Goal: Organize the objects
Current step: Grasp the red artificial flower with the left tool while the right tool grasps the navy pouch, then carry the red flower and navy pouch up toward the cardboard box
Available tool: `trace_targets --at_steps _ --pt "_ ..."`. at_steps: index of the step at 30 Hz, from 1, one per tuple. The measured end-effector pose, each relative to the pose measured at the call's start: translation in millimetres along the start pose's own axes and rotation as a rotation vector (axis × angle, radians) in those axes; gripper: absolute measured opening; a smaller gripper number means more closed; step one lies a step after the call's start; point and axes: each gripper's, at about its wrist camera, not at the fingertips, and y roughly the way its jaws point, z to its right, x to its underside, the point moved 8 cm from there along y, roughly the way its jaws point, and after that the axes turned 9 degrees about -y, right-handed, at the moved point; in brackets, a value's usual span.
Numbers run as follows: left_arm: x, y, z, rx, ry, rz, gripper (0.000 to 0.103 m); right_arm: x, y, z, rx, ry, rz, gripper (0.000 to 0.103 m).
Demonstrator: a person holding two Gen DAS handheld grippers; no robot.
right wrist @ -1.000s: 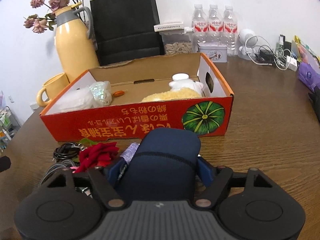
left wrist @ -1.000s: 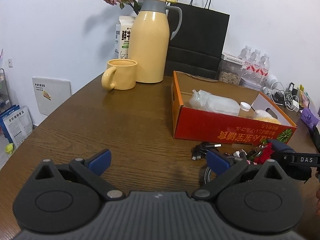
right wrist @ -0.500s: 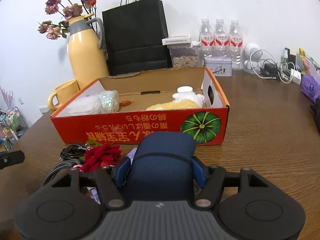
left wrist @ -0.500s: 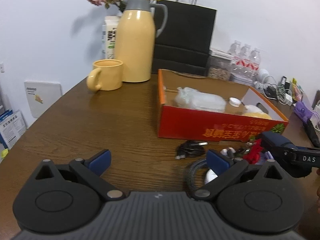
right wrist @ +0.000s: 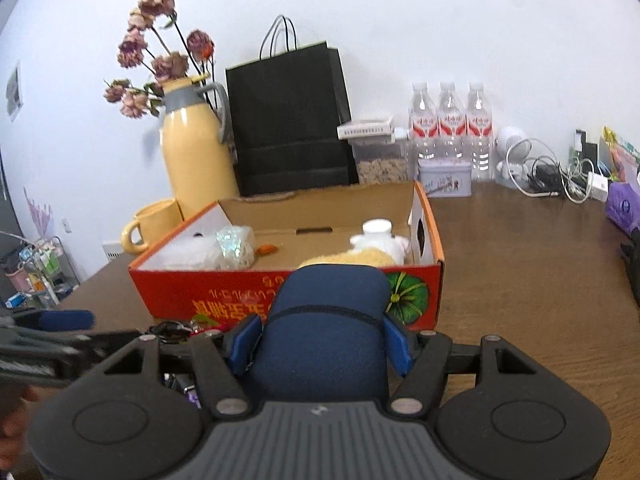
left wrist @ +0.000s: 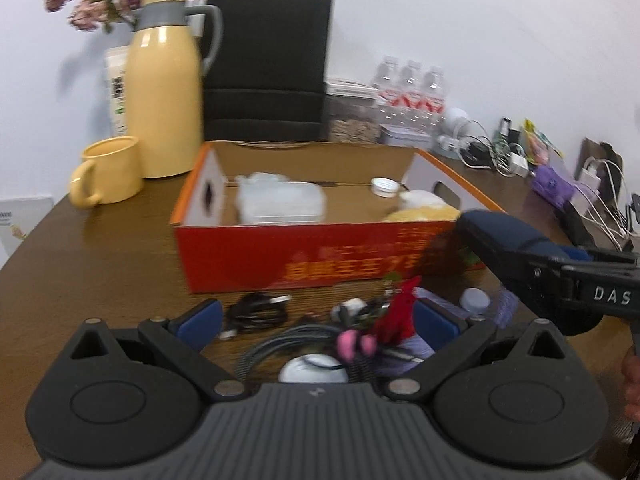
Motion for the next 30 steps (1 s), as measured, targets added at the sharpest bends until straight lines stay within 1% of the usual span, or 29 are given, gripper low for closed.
trace_targets --at_steps 5,7,10,12,13,15,16,17,18,23,30 --pt "3 18 18 0.009 0.027 -0.018 0.103 -6 -7 11 0.005 -0.007 0.030 0.064" --pt "5 24 22 0.014 0.035 -0.023 0.099 -7 -9 15 0.006 -0.009 0.040 0.064" --pt "10 32 28 0.021 0.044 -0.031 0.088 -6 -10 17 0.005 -0.017 0.048 0.064" --pt "12 36 32 0.024 0.049 -0.036 0.078 -4 -9 16 -0.001 -0.022 0.050 0.064" --pt "13 38 33 0.026 0.049 -0.040 0.076 -4 -8 17 -0.005 -0.022 0.052 0.064" --pt "14 41 36 0.028 0.050 -0.039 0.064 -4 -7 16 -0.012 -0.023 0.056 0.064" --pt "14 42 37 0.036 0.049 -0.040 0.059 -4 -6 16 -0.017 -0.025 0.059 0.063" --pt "14 43 39 0.048 0.047 -0.042 0.047 -4 -6 15 -0.019 -0.028 0.061 0.063" --pt "14 43 40 0.059 0.047 -0.037 0.037 -4 -5 15 -0.022 -0.029 0.063 0.063" --pt "8 41 41 0.092 0.024 -0.016 0.034 -6 -3 14 -0.036 -0.032 0.076 0.063" --pt "-5 30 43 0.112 0.000 0.020 0.034 -9 -2 13 -0.036 -0.039 0.092 0.063"
